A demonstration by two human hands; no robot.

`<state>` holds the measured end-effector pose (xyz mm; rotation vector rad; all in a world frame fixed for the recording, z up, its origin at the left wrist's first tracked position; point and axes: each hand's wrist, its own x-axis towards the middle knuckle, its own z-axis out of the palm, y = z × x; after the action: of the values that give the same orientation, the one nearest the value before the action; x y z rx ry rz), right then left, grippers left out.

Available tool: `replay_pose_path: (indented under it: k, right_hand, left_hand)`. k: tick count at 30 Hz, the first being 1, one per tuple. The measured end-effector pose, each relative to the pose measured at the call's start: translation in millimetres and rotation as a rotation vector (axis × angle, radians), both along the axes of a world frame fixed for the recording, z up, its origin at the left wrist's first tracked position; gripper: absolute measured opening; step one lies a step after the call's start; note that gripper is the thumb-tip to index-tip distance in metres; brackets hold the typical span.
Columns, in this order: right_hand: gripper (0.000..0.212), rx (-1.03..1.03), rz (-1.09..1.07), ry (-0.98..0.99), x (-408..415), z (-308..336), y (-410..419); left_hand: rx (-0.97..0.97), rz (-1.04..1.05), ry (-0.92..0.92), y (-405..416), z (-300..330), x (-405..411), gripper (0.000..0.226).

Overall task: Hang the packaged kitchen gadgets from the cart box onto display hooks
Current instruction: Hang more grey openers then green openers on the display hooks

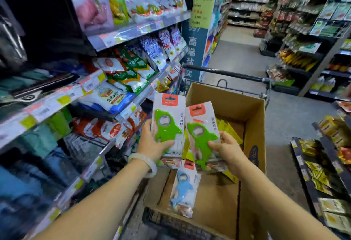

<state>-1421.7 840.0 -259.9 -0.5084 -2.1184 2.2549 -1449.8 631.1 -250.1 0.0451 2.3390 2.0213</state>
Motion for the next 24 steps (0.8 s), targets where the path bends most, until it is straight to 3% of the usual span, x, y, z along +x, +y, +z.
replay_pose_path:
  k: [4,14,19,24]
  right_hand:
    - [0.024,-0.022,0.128,0.06,19,13,-27]
    - [0.024,-0.079,0.445,0.162,84,31,-143]
    - [0.024,-0.097,0.655,0.226,136,48,-219]
    - [0.019,-0.089,0.824,0.268,213,68,-308]
  left_hand:
    - [-0.016,0.126,0.019,-26,12,53,0.094]
    - [0.005,0.497,0.06,-115,37,199,0.082]
    - [0.014,0.66,0.092,-170,53,280,0.089]
    - [0.03,0.837,0.187,-230,71,383,0.068]
